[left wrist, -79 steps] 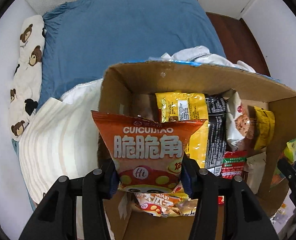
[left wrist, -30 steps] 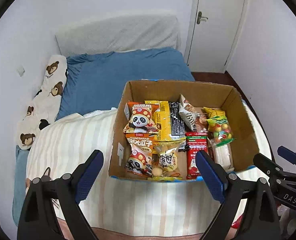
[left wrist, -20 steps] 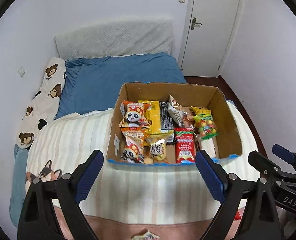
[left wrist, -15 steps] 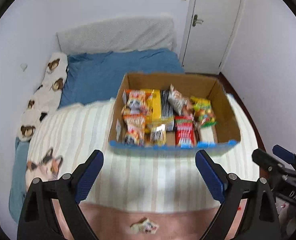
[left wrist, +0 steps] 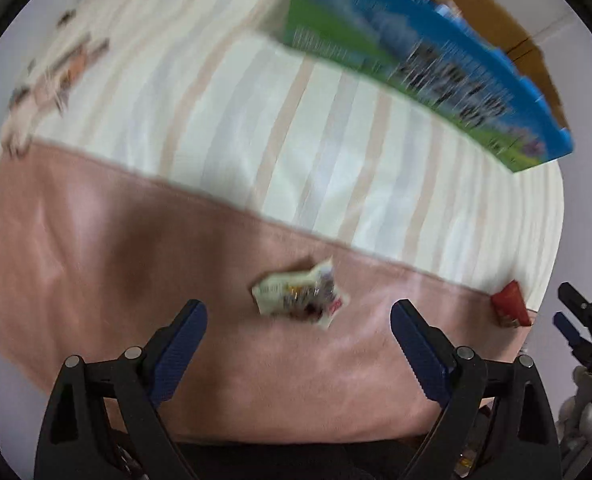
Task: Organize snacks
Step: 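Grasp the small clear snack pouch with the left tool while the right tool grasps the red packet, then carry both packets into the box and open both tools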
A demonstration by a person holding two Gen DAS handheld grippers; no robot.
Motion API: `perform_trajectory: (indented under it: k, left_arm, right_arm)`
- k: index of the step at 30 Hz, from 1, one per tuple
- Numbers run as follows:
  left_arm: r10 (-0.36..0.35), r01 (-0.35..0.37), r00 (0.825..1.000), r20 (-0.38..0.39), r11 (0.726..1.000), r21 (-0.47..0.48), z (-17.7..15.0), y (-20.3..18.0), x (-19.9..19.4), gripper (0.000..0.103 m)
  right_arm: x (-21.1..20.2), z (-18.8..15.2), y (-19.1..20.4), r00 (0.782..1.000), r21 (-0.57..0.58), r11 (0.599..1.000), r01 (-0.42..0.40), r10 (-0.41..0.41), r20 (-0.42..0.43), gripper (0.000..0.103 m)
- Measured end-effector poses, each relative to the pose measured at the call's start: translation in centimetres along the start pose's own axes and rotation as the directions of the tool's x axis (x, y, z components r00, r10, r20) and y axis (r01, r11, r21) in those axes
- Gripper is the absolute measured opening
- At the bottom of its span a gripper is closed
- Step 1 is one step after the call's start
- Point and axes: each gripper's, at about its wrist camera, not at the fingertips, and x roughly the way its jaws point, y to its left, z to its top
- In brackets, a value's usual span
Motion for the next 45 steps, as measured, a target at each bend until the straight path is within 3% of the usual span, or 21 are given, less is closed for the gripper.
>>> perform_trajectory:
  k: [7,8,10,11,12,13,14,18,23,25,31,35,37,44,45]
  left_arm:
    - [-0.03,0.03,0.995,-0.099,1.0,-0.008,-0.4,-0.2,4.2,0.094]
    - [-0.03,0.029,0.993,-0.111,0.999,-0.014,-0.4,-0.2,4.8,0.094]
    - [-0.047,0.045,0.991,-0.124,0.999,-0.024,-0.3,-0.2,5.8,0.094]
    - [-0.044,0.041,0.991,-0.129,0.999,-0.029,-0.2,-0.3,6.3,0.094]
    - [-0.044,0.04,0.99,-0.131,0.999,-0.033,-0.2,-0.2,6.7,0.09]
    - [-0.05,0.045,0.99,-0.13,0.998,-0.039,-0.1,-0.2,7.1,0.076]
    - [-0.048,0.042,0.99,-0.132,0.998,-0.047,0.0,-0.2,7.4,0.068]
    - [-0.028,0.025,0.995,-0.099,0.999,-0.029,0.2,-0.5,8.1,0.055]
    - [-0.026,0.025,0.996,-0.081,1.0,-0.004,0.0,-1.2,7.9,0.051]
    - [-0.03,0.03,0.997,-0.067,1.0,0.003,0.0,-1.1,7.3,0.056]
    - [-0.132,0.115,0.983,-0.126,0.984,-0.133,1.2,1.0,8.7,0.062]
    - [-0.127,0.11,0.985,-0.116,0.984,-0.142,1.5,0.8,9.0,0.062]
    - [-0.105,0.093,0.989,-0.1,0.989,-0.118,1.1,0.3,8.8,0.051]
    - [-0.054,0.052,0.997,-0.052,0.998,-0.03,0.9,-1.5,6.8,0.042]
    - [-0.039,0.038,0.998,-0.04,0.999,-0.007,0.8,-1.7,6.3,0.037]
  right_arm:
    - [5.9,-1.0,-0.6,0.995,-0.02,1.0,0.021,-0.023,-0.102,0.094]
    - [6.5,-1.2,-0.6,0.993,-0.016,1.0,0.022,-0.024,-0.112,0.091]
    - [7.8,-1.4,-0.7,0.991,-0.015,0.999,0.033,-0.035,-0.127,0.07]
    - [8.0,-1.4,-0.6,0.992,-0.02,0.999,0.046,-0.048,-0.121,0.068]
    - [8.1,-1.6,-0.6,0.993,-0.02,0.999,0.047,-0.049,-0.112,0.064]
    - [8.1,-1.6,-0.6,0.993,-0.023,0.998,0.051,-0.053,-0.101,0.057]
    - [8.1,-1.7,-0.5,0.994,-0.027,0.998,0.054,-0.056,-0.095,0.056]
    - [7.7,-2.0,-0.5,0.995,-0.041,0.998,0.053,-0.056,-0.08,0.05]
    - [6.7,-3.2,0.0,0.997,-0.056,0.998,0.031,-0.035,-0.074,0.048]
    - [6.0,-3.8,0.0,0.997,-0.065,0.998,0.015,-0.02,-0.077,0.048]
    - [6.8,-4.3,0.3,0.994,-0.058,0.998,0.015,-0.021,-0.103,0.05]
    - [7.1,-4.0,0.6,0.994,-0.071,0.997,0.026,-0.034,-0.108,0.05]
    - [7.0,-4.3,0.9,0.994,-0.081,0.996,0.033,-0.042,-0.105,0.049]
    - [6.2,-4.8,2.4,0.995,-0.092,0.996,0.0,-0.009,-0.104,0.047]
    - [6.0,-4.9,2.7,0.995,-0.096,0.995,-0.007,-0.003,-0.103,0.047]
